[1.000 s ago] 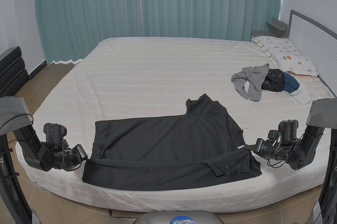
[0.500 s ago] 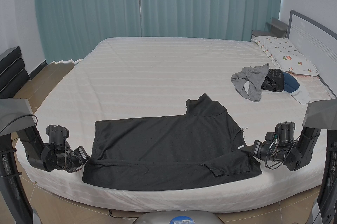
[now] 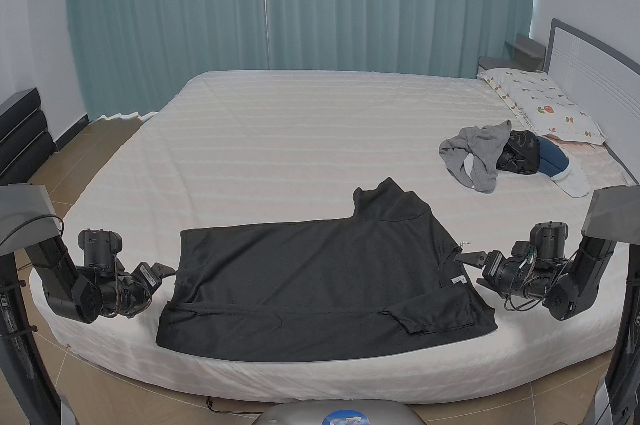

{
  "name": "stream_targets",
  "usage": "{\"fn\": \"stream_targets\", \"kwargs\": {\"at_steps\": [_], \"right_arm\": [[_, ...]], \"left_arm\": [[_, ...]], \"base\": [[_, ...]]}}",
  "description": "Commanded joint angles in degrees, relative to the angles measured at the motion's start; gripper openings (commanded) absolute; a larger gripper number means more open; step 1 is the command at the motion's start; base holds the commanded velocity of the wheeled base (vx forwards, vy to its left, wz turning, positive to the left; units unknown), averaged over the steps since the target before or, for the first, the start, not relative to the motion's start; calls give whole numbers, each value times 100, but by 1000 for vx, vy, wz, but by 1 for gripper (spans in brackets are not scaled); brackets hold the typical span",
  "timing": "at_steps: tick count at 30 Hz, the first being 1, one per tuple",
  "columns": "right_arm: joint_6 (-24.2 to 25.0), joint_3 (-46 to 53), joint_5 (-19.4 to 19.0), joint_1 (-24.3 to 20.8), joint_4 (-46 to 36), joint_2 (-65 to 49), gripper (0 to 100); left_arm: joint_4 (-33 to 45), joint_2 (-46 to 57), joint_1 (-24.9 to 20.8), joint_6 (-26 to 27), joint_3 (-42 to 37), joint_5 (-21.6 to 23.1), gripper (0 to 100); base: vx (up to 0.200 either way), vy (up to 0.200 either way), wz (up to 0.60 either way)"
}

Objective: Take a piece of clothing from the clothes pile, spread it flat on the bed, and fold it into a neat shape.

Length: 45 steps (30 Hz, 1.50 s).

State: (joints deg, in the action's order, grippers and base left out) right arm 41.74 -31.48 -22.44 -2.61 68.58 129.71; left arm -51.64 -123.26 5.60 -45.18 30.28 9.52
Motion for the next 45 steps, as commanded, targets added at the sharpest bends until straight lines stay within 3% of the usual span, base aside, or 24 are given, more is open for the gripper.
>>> {"fn": "stream_targets", "kwargs": {"at_steps": [1, 6, 18, 31, 39, 45], "right_arm": [[106, 19, 3, 15, 138, -42, 100], [133, 36, -23, 15, 138, -60, 100], [133, 63, -23, -3, 138, -86, 100], [133, 71, -23, -29, 138, -104, 100], [133, 71, -41, -29, 129, -42, 100], [150, 80, -50, 6, 120, 2, 100]], "left_arm": [[-224, 92, 21, -193, -75, -3, 100], [-241, 144, 21, -219, -128, 15, 100], [-224, 100, 12, -219, -119, 59, 100], [-189, 100, 3, -228, 74, 59, 100], [57, -75, -32, -211, 953, 59, 100], [963, -893, -164, 71, 2333, 76, 100]], "base": [[0, 0, 0], [0, 0, 0], [200, 0, 0], [0, 0, 0], [0, 0, 0], [0, 0, 0]]}}
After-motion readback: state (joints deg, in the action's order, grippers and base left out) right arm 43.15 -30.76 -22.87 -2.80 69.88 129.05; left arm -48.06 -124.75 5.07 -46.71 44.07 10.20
